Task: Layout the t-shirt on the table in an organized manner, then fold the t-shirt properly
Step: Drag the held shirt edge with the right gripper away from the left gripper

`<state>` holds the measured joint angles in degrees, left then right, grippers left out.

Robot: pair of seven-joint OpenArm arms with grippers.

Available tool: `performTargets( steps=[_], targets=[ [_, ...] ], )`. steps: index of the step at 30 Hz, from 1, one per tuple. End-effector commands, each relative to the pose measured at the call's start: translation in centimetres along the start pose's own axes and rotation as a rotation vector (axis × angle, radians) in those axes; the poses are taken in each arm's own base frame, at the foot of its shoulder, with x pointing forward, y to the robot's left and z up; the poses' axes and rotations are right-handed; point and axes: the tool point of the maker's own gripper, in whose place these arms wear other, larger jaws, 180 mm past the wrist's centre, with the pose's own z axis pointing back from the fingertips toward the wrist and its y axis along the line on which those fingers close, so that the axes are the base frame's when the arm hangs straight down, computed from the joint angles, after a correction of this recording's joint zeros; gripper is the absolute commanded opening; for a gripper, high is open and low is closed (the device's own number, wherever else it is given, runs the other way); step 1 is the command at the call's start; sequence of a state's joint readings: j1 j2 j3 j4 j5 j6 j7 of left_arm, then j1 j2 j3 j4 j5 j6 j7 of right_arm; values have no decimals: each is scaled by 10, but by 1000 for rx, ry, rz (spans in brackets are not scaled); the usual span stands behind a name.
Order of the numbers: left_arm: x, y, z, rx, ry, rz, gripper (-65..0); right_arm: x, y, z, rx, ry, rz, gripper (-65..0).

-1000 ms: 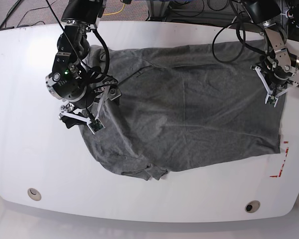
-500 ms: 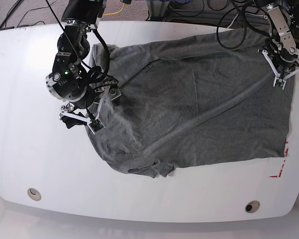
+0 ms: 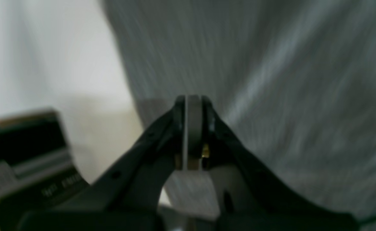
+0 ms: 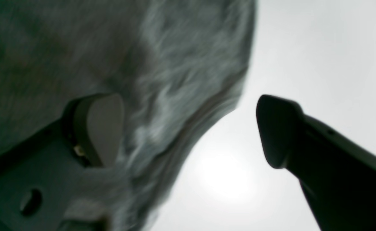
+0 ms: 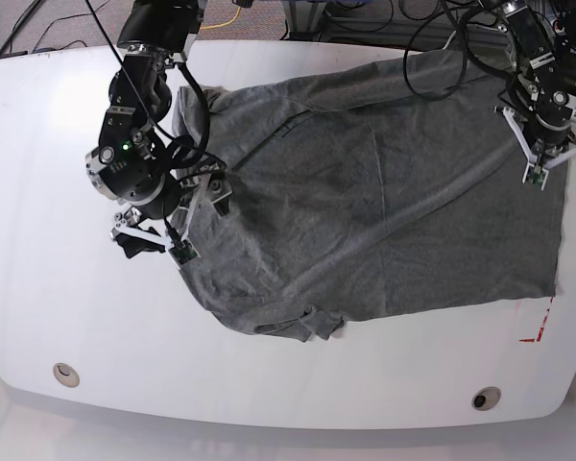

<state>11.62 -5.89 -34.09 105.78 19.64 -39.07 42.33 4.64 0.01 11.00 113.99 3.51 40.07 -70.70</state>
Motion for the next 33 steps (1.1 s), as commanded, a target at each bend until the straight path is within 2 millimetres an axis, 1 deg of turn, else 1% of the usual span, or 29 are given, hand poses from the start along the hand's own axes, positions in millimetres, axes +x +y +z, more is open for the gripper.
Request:
performTargets(
  steps=[1,4,5,8,9,11,13,16,17,18,19,22,25,27,30,33],
  targets=[
    [28,21,3,57,-70,15,-646,34,-14,6,-32,-97,14,-24],
    [49,31,3,81,-116,34,-646,53,-24,2,-39,-122,16,-29],
    [52,33,4,83,-124,38,-646,56,-26,1,-38,-124,15,-35],
    [75,41,4,99,-173,52,-646,75,-36,-11,-24,-133,9,-120],
    [85,42,4,102,-191,50,-646,82,-40,-16,-14,-133,4,-173],
    [98,42,4,104,-218,47,-646,91,-43,-28,12,-130,-10,-276],
    [109,41,5,101,-239,40,-646,104,-45,-42,51,-148,-28,-404],
    [120,38,6,93,-263,26,-646,117,-41,-64,117,-167,-62,-549],
    [125,36,6,90,-272,20,-646,121,-36,-73,148,-167,-76,-590],
    [128,35,7,88,-279,16,-646,123,-34,-80,168,-164,-86,-610],
    [131,34,7,86,-284,12,-646,126,-31,-88,198,-159,-101,-621],
    [132,33,7,84,-287,9,-646,130,-22,-107,265,-146,-142,-621],
    [132,34,7,85,-287,10,-646,128,-13,-122,318,-138,-183,-621],
    [131,34,7,86,-284,12,-646,129,-4,-134,363,-138,-216,-621],
    [129,34,7,86,-280,13,-646,127,6,-145,403,-134,-255,-621],
    [122,32,5,81,-262,8,-646,124,15,-153,438,-133,-292,-621]
  ],
)
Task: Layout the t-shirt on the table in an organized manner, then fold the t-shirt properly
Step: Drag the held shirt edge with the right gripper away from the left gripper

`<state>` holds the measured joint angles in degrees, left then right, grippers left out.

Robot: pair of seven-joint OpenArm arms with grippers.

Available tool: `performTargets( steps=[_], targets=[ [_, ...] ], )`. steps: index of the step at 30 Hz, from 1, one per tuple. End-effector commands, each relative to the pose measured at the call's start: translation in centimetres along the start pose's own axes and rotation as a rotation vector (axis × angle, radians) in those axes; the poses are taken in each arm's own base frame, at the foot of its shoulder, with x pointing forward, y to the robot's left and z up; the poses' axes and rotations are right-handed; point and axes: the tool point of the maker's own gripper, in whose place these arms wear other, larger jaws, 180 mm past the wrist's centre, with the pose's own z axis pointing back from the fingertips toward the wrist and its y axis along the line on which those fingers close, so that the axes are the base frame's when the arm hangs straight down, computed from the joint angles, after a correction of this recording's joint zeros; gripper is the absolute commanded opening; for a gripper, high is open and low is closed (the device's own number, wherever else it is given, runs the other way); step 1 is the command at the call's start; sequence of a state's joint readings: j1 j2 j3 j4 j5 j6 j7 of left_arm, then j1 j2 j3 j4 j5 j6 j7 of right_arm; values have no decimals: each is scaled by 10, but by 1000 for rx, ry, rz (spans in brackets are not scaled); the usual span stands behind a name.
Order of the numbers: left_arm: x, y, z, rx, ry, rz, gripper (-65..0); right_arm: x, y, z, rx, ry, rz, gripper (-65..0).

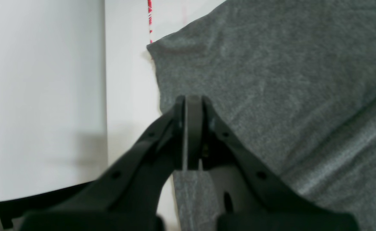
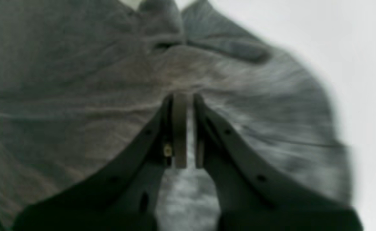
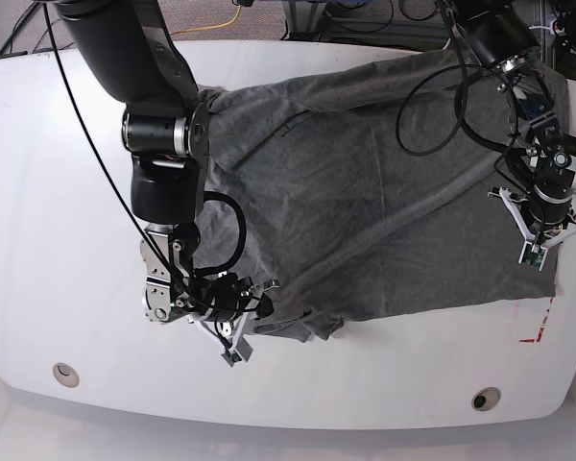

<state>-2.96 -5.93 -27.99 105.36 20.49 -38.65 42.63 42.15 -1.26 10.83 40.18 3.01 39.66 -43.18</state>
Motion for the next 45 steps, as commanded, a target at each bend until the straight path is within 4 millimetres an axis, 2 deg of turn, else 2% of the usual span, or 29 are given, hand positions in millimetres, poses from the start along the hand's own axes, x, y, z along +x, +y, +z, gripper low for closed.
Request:
performTargets(
  steps=[1,8,20,28,37,45],
  targets=[
    [5,8,4,23,-17,-3,-646,27,2,0,27,-84,-15,-621],
    [-3,8,4,22,13,-8,-646,15,3,-14,57,-141,-83,-621],
    [-9,5,5,17,30,-12,-646,-19,-24,-15,6,-154,-119,-621],
    [-9,5,5,16,31,-11,-646,-41,-56,0,-66,-143,-107,-621],
    [-9,6,4,17,31,-11,-646,-55,-104,33,-161,-132,-114,-621],
    [-8,5,4,16,29,-12,-646,-72,-135,58,-228,-132,-123,-621]
  ],
)
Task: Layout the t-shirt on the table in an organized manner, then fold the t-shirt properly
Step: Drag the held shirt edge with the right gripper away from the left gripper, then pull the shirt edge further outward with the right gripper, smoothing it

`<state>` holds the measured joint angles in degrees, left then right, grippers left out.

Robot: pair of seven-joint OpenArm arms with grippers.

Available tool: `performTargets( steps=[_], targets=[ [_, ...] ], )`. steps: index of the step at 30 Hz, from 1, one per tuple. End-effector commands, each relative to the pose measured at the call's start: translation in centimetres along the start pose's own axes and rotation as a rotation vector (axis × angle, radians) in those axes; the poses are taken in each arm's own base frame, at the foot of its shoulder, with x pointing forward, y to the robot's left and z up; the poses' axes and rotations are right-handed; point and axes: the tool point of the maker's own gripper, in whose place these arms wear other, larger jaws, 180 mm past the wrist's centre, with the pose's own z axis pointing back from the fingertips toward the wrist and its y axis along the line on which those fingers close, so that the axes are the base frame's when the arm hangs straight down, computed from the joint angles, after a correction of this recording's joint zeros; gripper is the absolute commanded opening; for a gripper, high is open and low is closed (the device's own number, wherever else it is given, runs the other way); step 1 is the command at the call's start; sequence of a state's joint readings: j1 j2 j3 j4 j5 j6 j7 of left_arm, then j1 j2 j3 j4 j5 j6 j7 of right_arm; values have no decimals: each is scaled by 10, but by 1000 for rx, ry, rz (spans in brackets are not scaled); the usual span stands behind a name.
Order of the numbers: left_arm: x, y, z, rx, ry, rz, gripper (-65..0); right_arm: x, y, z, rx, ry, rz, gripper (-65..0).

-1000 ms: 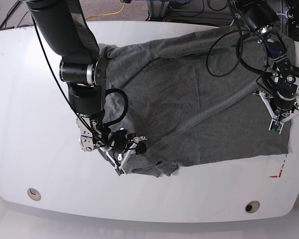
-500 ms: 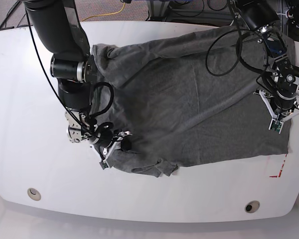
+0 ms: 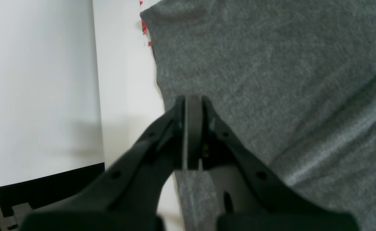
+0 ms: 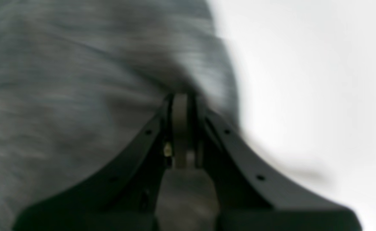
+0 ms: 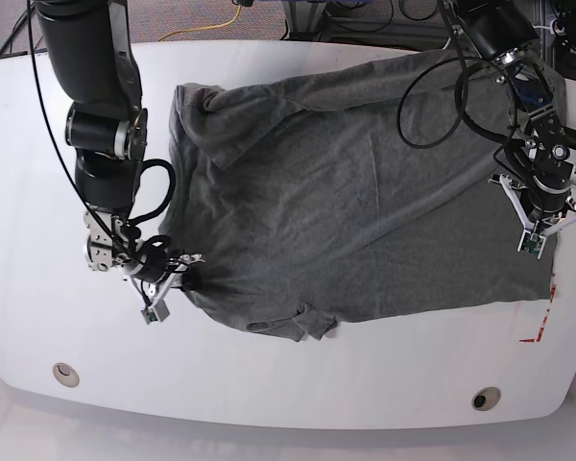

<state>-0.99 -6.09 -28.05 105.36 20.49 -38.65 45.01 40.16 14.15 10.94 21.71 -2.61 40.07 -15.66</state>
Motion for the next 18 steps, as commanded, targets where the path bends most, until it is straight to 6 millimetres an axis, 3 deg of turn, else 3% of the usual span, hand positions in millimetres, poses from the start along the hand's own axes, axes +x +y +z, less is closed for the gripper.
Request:
performTargets(
  steps=[1,8,13,18],
  targets=[
    [13,11,3,30,-42,-1,-646,12,-16,10,-32,-37,11,-621],
    [14,10,3,28,-43,-3,-646,16,-19,14,-38,-35,-2,-625],
    [14,10,3,27,-44,-2,-646,50,-20,28,-44,-74,-3,-625],
    [14,10,3,28,-43,-1,-646,77,5,32,-18,-97,55,-625]
  ],
)
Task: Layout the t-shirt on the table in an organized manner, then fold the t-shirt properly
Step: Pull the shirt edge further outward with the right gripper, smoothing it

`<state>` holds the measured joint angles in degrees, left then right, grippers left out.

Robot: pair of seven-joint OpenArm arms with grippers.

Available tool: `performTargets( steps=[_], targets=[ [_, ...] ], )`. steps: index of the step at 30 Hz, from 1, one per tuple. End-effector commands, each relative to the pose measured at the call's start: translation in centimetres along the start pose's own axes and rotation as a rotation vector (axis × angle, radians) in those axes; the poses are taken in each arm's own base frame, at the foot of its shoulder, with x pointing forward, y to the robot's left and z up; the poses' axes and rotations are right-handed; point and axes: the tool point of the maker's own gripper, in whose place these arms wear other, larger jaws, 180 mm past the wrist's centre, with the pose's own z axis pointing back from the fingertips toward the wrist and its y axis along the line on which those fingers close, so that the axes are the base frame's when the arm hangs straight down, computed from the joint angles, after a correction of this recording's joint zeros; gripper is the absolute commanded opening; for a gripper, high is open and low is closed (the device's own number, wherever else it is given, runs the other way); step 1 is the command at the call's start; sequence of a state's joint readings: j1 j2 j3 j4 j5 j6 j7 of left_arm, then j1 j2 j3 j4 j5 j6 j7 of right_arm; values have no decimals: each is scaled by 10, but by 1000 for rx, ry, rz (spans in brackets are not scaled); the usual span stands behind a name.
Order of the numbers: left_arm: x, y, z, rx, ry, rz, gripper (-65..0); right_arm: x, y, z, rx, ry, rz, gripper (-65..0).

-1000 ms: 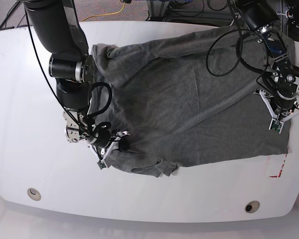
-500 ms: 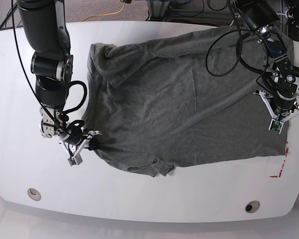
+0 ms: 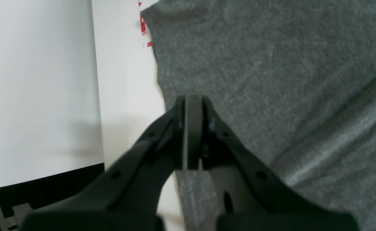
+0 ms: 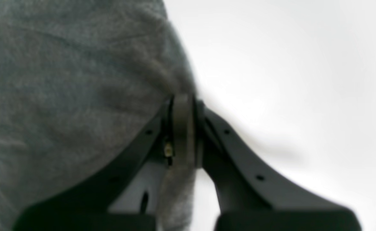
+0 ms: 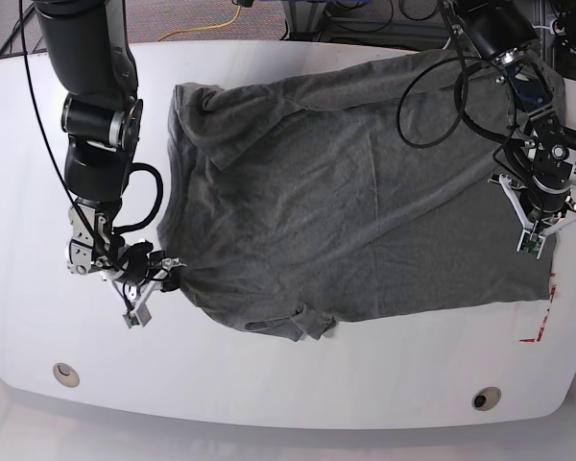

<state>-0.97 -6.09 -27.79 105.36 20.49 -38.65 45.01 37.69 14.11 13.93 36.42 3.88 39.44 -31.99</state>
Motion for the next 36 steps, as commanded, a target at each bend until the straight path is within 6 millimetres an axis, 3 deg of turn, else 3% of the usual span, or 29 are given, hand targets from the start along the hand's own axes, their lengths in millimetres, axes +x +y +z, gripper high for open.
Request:
performTargets(
  steps=[1,5,10,14,18,28,36],
  targets=[
    [13,12,3,31,-41,3,-646,54,17,12,21,-131,56,-625],
    [11,11,3,30,-38,3,-646,66,38,20,20,-152,135,-625],
    [10,11,4,31,-36,3,-646,63,87,18,58,-149,281,-625],
    [10,11,4,31,-36,3,-646,38,120,9,101,-103,376,-625],
    [10,12,4,31,-35,2,-646,18,136,0,120,-76,413,-625],
    [10,10,3,29,-35,1,-646,-21,129,-17,129,-35,381,-626],
    [10,10,3,29,-35,1,-646,-56,92,-22,115,8,306,-626]
  ],
)
